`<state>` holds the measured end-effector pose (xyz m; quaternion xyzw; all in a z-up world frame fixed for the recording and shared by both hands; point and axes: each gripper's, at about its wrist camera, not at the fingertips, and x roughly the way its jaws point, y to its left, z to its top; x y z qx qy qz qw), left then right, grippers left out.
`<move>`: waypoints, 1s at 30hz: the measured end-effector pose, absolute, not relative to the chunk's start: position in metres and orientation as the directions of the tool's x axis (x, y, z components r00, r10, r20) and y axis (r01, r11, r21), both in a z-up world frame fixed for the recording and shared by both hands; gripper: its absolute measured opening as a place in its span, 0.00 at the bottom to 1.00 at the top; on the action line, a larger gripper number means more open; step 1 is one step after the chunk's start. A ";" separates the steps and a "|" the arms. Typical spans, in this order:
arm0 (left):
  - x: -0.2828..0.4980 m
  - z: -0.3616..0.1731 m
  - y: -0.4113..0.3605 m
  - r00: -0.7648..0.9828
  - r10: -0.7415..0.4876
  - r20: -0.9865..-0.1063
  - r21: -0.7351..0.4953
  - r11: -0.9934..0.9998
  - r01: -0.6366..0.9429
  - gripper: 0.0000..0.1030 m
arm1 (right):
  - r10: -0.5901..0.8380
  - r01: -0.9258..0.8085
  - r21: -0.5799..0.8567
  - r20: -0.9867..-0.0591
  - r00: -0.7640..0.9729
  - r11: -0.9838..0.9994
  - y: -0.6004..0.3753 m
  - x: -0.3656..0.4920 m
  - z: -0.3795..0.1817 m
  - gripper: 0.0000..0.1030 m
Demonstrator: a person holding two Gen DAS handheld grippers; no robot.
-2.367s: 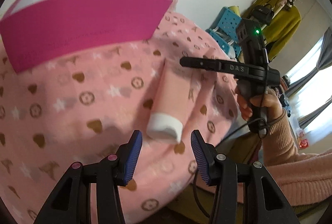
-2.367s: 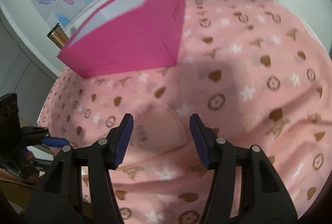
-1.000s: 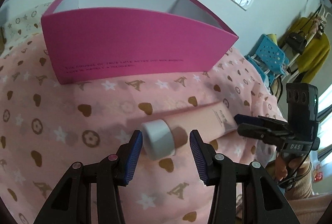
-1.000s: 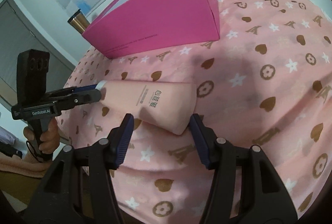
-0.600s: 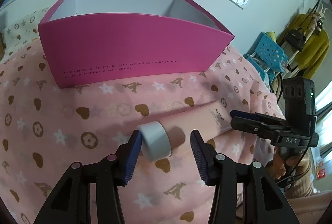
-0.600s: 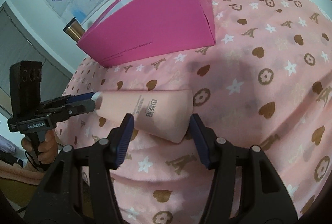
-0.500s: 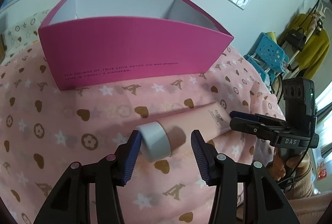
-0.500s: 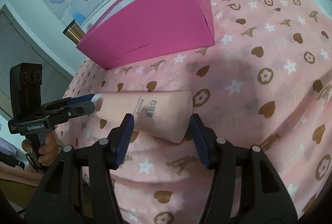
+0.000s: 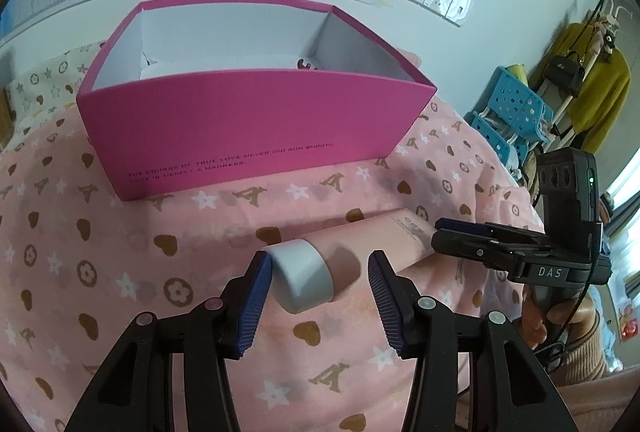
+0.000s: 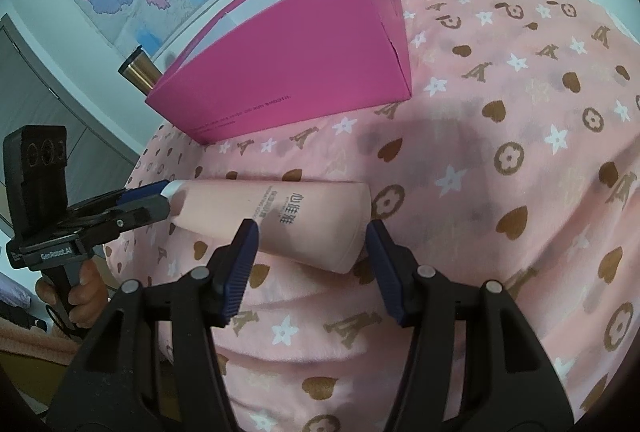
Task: Organize rigid objects
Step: 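Carry the pink tube over the magenta box and lower it inside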
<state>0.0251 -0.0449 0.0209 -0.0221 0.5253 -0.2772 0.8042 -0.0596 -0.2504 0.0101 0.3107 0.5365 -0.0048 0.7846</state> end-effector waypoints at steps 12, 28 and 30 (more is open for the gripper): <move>0.028 0.029 -0.043 0.322 -0.471 -0.821 -0.321 0.848 0.422 0.49 | 0.308 0.321 0.470 -0.842 0.442 0.822 -0.252 -0.051 0.017 0.57; 0.031 0.038 -0.043 0.351 -0.475 -0.807 -0.311 0.847 0.430 0.49 | 0.290 0.293 0.456 -0.835 0.467 0.840 -0.255 -0.043 0.029 0.57; 0.032 0.040 -0.043 0.355 -0.475 -0.805 -0.309 0.847 0.432 0.49 | 0.288 0.291 0.454 -0.835 0.470 0.842 -0.256 -0.042 0.030 0.57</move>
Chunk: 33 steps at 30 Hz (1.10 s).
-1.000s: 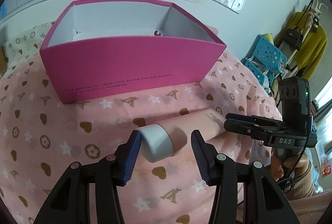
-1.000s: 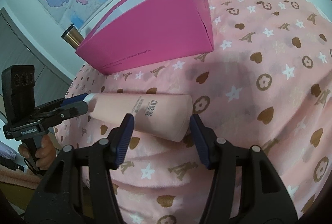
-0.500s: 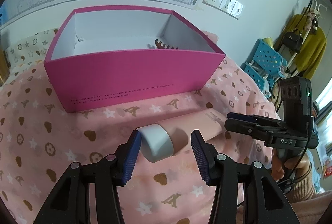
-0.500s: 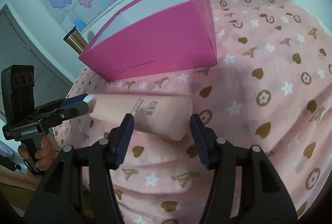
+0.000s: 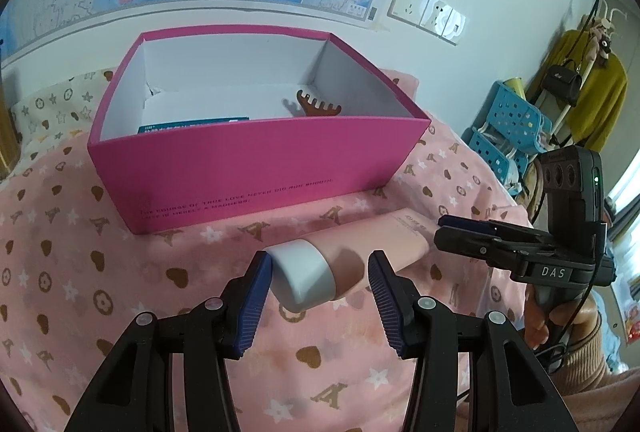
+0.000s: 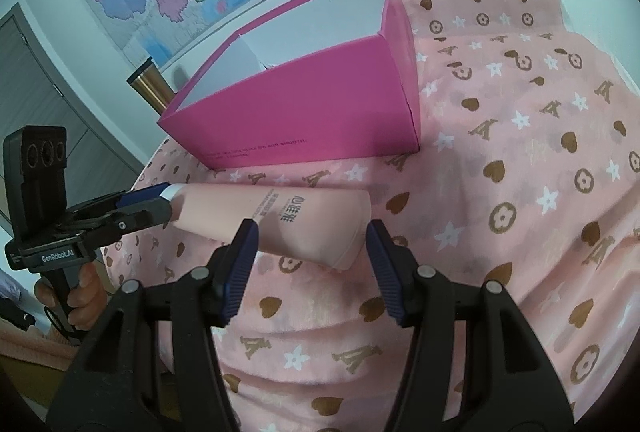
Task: Organize rigid objects
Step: 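Carry the pink tube over the magenta box and lower it inside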
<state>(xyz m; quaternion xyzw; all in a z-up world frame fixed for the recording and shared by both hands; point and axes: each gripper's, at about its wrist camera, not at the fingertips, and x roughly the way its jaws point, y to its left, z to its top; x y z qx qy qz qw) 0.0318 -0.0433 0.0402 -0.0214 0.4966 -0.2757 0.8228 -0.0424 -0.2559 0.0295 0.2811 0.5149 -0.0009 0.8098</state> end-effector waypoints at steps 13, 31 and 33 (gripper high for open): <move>0.036 0.051 -0.044 0.386 -0.482 -0.787 -0.301 0.845 0.441 0.49 | 0.274 0.272 0.446 -0.825 0.494 0.853 -0.259 -0.036 0.041 0.57; 0.043 0.062 -0.048 0.419 -0.486 -0.767 -0.287 0.844 0.453 0.49 | 0.254 0.250 0.435 -0.810 0.529 0.865 -0.267 -0.026 0.053 0.57; 0.043 0.063 -0.048 0.423 -0.485 -0.765 -0.284 0.844 0.455 0.49 | 0.250 0.250 0.433 -0.808 0.534 0.866 -0.268 -0.025 0.055 0.57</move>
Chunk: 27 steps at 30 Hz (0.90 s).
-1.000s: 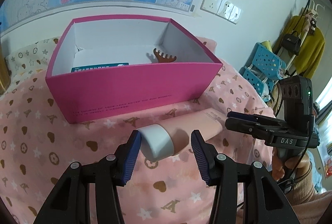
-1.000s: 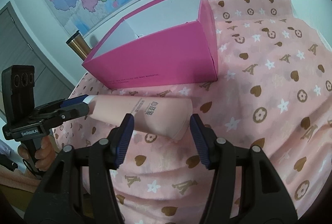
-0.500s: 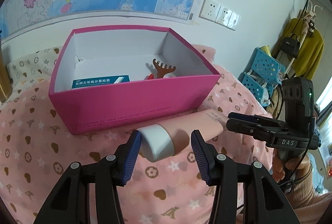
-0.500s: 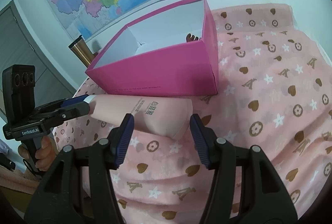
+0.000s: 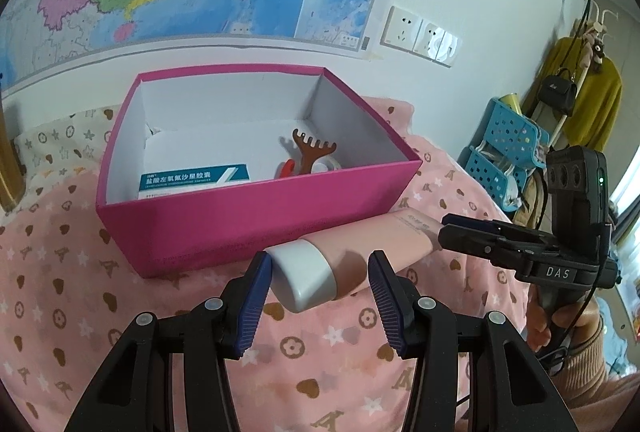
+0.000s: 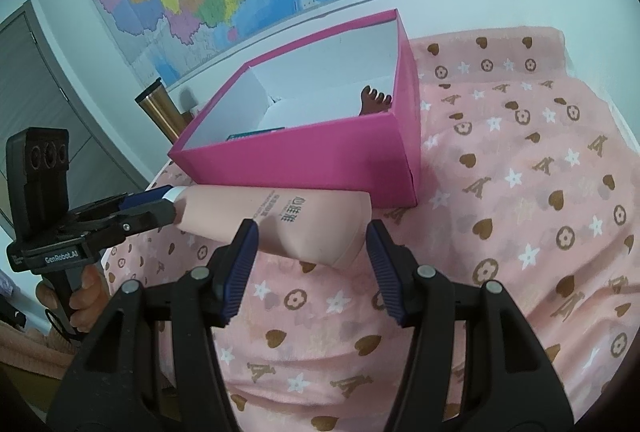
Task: Organize rigid objects
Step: 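Carry the pink tube over the magenta box and lower it inside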
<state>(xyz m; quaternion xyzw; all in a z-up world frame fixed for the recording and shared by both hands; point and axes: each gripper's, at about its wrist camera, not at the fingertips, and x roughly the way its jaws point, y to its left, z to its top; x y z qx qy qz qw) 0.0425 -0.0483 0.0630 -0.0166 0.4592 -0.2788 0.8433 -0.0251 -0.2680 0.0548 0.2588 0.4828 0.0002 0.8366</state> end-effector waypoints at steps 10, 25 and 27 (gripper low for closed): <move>0.043 0.067 -0.051 0.439 -0.483 -0.758 -0.272 0.845 0.461 0.49 | 0.242 0.242 0.429 -0.800 0.549 0.871 -0.272 -0.022 0.061 0.57; 0.046 0.073 -0.055 0.457 -0.488 -0.744 -0.262 0.841 0.473 0.51 | 0.238 0.233 0.428 -0.791 0.563 0.873 -0.278 -0.018 0.063 0.57; 0.046 0.074 -0.056 0.460 -0.488 -0.742 -0.260 0.841 0.474 0.51 | 0.236 0.233 0.427 -0.791 0.564 0.874 -0.279 -0.017 0.064 0.57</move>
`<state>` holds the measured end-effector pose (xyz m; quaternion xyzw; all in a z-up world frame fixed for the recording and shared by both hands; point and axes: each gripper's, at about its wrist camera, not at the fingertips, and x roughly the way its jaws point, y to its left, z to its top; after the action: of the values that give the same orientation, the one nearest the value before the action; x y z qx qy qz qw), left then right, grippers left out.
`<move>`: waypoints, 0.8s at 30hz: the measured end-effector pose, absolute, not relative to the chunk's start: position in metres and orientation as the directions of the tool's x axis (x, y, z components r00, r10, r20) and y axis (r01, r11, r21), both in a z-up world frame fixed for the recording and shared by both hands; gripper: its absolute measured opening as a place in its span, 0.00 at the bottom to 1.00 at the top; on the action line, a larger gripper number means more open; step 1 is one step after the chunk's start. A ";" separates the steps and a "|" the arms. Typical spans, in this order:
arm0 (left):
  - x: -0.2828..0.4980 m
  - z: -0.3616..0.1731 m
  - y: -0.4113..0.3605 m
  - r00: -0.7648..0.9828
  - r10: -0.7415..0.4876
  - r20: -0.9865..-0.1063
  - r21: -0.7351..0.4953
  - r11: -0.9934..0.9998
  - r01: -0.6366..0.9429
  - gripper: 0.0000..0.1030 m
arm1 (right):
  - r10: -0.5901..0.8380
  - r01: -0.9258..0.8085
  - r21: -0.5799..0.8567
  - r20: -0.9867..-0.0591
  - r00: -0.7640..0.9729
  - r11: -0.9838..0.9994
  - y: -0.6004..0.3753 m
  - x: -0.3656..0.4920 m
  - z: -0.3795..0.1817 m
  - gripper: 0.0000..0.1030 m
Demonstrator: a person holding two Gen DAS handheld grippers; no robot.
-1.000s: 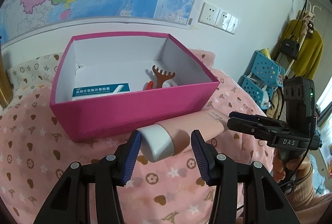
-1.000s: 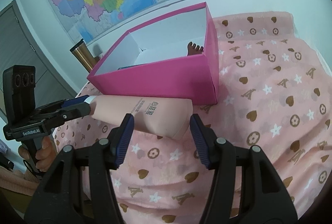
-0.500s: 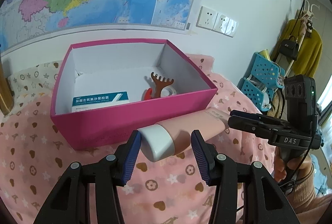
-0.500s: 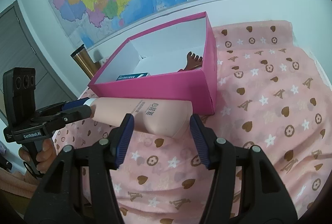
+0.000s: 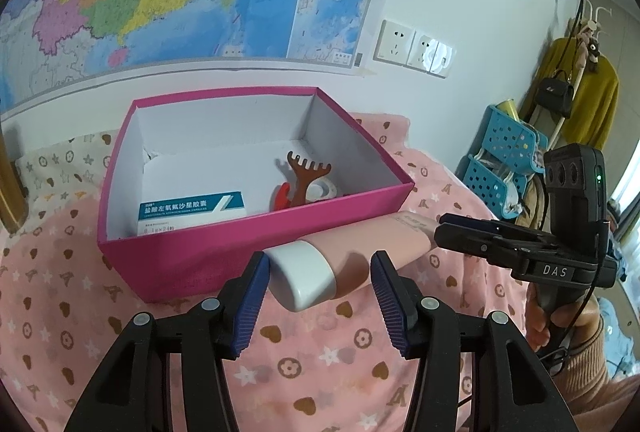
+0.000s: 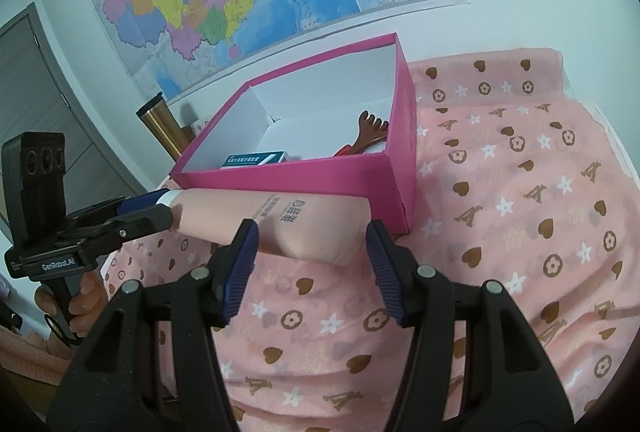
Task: Organize rigid objects
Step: 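Carry the pink tube over the magenta box and lower it inside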
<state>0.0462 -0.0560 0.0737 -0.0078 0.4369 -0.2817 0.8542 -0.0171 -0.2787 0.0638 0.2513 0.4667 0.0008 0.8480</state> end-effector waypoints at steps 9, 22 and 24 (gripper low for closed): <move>0.050 0.076 -0.057 0.467 -0.490 -0.736 -0.256 0.840 0.478 0.51 | 0.230 0.231 0.423 -0.788 0.572 0.876 -0.282 -0.014 0.067 0.57; 0.060 0.079 -0.058 0.481 -0.494 -0.724 -0.256 0.840 0.478 0.51 | 0.216 0.220 0.410 -0.781 0.586 0.885 -0.287 -0.005 0.073 0.57; 0.062 0.080 -0.059 0.483 -0.495 -0.722 -0.256 0.840 0.478 0.51 | 0.215 0.218 0.409 -0.780 0.588 0.886 -0.287 -0.003 0.074 0.57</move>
<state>0.0617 -0.0586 0.0796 -0.0101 0.4226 -0.2824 0.8611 -0.0030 -0.2874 0.0737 0.2386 0.4540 -0.0009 0.8585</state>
